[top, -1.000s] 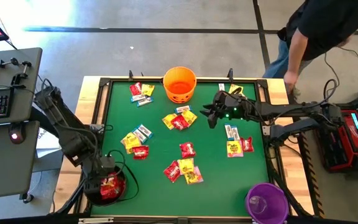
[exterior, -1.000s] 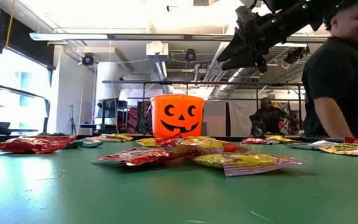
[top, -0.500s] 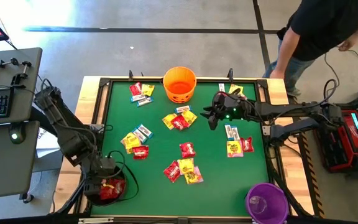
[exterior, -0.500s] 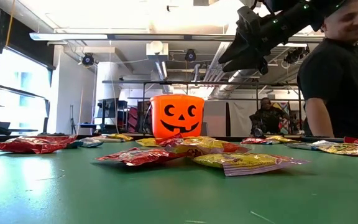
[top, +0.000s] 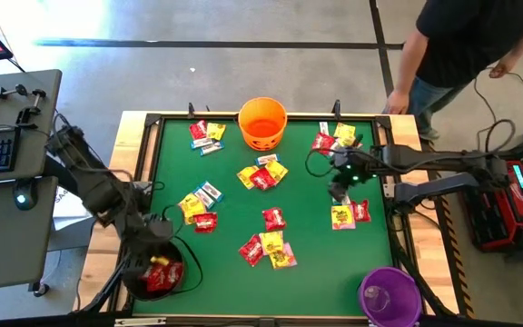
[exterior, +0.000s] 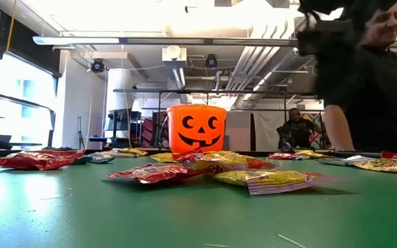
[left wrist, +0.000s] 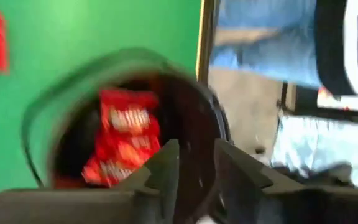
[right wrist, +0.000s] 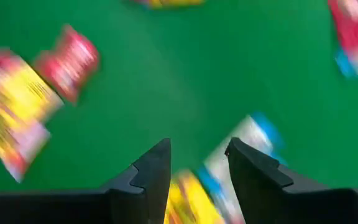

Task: Sort candy by brand, put in halloween buckets
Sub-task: Put the red candy into the black bucket

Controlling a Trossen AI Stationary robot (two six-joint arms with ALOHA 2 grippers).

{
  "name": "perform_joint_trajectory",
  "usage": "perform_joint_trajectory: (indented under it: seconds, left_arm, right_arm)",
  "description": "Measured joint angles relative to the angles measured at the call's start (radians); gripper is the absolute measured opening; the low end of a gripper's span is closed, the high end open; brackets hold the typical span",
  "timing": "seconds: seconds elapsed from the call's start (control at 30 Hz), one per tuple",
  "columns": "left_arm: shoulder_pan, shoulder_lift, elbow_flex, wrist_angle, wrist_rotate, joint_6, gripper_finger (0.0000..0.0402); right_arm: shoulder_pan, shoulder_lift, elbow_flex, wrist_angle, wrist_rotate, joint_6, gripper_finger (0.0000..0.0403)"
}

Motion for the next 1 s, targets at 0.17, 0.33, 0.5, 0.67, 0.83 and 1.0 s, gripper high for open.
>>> perform_joint_trajectory:
  seconds: [0.17,0.33,0.5,0.67,0.83,1.0]
  left_arm:
    - [0.159,-0.033,0.0,0.062,-0.009,0.176,0.0046]
    - [0.314,-0.032,0.0,0.2,0.024,0.341,0.0015]
    - [0.421,-0.026,0.0,0.296,0.051,0.427,0.0001]
    - [0.474,-0.026,0.0,0.311,0.051,0.461,0.0001]
    - [0.492,-0.026,0.0,0.311,0.043,0.467,0.0001]
    - [0.494,-0.021,0.0,0.311,0.015,0.478,0.0001]
  right_arm:
    - [-0.001,-0.003,0.001,-0.281,-0.082,0.033,0.0147]
    - [-0.001,0.002,-0.076,-0.292,-0.156,0.032,0.0147]
    - [-0.001,0.031,-0.108,-0.266,-0.152,0.022,0.0147]
    - [-0.001,0.095,-0.11,-0.246,-0.148,0.022,0.0167]
    - [-0.004,0.185,-0.11,-0.241,-0.084,0.015,0.0217]
    - [-0.026,0.263,-0.11,-0.204,-0.093,-0.026,0.0224]
